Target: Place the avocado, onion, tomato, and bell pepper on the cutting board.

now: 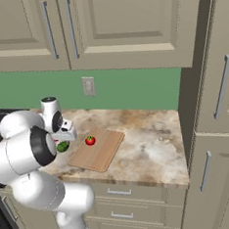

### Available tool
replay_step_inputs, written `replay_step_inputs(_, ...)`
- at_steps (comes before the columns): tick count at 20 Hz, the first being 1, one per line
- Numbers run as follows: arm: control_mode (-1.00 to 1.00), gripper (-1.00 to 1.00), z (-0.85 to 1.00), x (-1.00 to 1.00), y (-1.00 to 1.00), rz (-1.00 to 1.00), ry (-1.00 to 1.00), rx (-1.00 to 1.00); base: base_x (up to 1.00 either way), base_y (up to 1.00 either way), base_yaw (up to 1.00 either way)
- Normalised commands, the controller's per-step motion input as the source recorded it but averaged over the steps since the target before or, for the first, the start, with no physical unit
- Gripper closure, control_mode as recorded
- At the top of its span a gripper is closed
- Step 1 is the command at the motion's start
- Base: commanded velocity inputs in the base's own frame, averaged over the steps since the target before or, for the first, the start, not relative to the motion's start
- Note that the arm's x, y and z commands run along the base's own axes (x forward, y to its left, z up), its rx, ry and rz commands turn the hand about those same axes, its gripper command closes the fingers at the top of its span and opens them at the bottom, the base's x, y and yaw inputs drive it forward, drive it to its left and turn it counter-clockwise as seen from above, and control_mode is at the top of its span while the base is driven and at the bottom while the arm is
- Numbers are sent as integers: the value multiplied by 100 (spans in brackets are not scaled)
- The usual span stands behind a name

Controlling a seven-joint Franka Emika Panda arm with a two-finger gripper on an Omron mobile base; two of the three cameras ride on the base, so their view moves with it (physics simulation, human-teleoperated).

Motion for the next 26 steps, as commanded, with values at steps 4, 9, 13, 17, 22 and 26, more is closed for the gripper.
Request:
replay_step_inputs(4,-100,-100,-14,6,0,0,2,0,0,0,0)
replay_step_inputs(9,-100,-100,-15,0,0,0,2,0,0,0,0)
replay_step_inputs(13,-100,-100,-16,0,0,0,1,0,0,0,0)
replay_step_inputs(17,-100,-100,-14,5,0,0,2,0,0,0,0)
replay_step_inputs(22,-100,-100,-15,16,2,0,3,0,0,0,0)
replay_step_inputs(26,-100,-100,-16,22,7,0,5,0,0,0,0)
